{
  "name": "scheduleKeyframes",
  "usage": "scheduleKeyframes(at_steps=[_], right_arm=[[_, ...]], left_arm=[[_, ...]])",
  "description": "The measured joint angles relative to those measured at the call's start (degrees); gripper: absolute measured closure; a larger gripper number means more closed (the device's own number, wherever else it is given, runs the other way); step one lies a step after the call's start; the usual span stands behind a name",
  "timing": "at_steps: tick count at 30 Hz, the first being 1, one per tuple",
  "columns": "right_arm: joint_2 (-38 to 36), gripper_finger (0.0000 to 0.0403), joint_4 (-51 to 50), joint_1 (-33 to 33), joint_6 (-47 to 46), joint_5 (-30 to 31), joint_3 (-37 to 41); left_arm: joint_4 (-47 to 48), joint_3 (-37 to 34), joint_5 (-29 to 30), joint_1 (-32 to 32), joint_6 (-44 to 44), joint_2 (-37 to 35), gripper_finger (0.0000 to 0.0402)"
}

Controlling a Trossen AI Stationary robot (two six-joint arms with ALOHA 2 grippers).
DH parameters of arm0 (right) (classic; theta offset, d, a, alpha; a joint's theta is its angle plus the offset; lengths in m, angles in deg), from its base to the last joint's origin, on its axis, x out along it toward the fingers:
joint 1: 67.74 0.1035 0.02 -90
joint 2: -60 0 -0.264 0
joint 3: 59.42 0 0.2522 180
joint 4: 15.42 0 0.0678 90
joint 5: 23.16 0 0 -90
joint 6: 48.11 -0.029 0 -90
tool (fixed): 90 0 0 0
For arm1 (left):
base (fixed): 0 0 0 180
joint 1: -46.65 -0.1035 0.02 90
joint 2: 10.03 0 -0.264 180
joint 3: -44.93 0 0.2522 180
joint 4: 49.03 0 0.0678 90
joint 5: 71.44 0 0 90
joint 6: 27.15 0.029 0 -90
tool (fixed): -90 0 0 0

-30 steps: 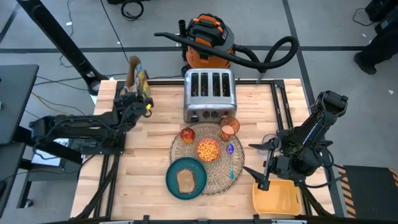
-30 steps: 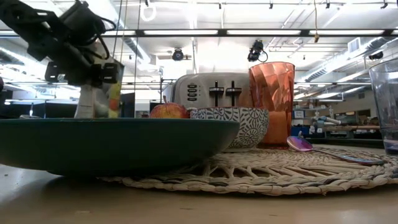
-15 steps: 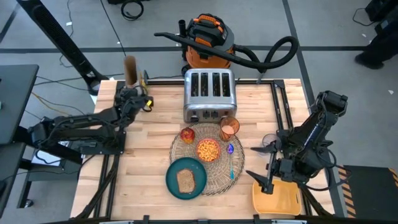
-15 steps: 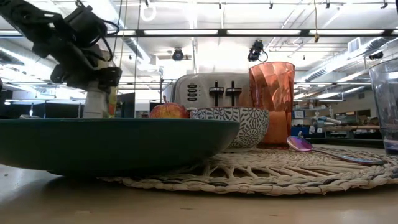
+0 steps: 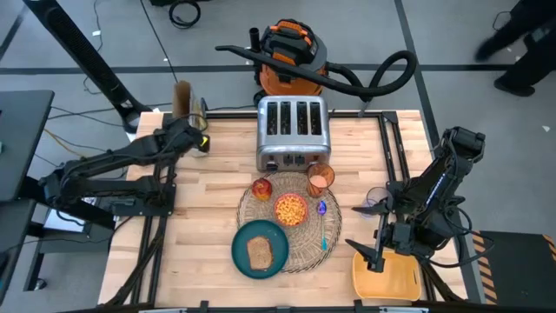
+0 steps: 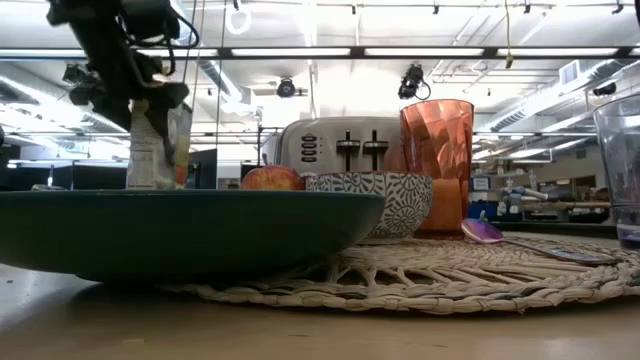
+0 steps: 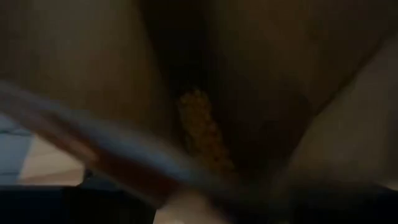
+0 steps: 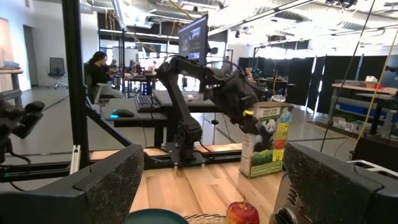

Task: Arrange a breakfast setting
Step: Pour the yellow cereal from the cereal box into the red patterned bowl, then return to Home Position

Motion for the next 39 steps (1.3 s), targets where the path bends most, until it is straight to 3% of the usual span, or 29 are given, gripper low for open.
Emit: scheduleKeyframes(at_steps=[5,13,19,25,28,31,36,39], right_arm=[[0.00,0.0015,0.01,-0.02,0.00,0.02,0.00],[0.00,0.0015,0.00,0.64,-1.46,0.02,0.00],[-0.01,0.0015,1.65,2.06,-1.43,-2.13,0.02],[-3.80,0.0015,2.50,4.85,0.39,-6.79,0.07],[-6.72,0.0016,-0.53,5.79,-1.41,-8.77,1.70],[-9.97,0.0022,-5.82,5.05,-8.46,-13.57,4.12],[-14.45,0.0040,-19.67,-2.11,-24.99,-20.33,7.50],[-16.80,0.0049,-26.80,-6.87,-30.11,-23.45,8.09]], left_arm=[[5.13,5.08,-6.65,0.00,-1.37,0.00,0.0131],[17.33,15.56,-7.67,-0.11,-1.34,0.02,0.0131],[27.62,25.47,-12.39,-0.11,-0.35,0.04,0.0131],[30.40,39.21,-21.85,0.45,2.39,-0.17,0.0131],[26.26,42.46,-25.93,4.11,5.97,-1.34,0.0131],[17.11,40.31,-26.69,10.10,8.04,-3.51,0.0131],[-3.40,29.13,-26.73,20.84,16.98,-6.62,0.0132],[-16.01,20.07,-26.94,26.47,22.77,-6.79,0.0132]])
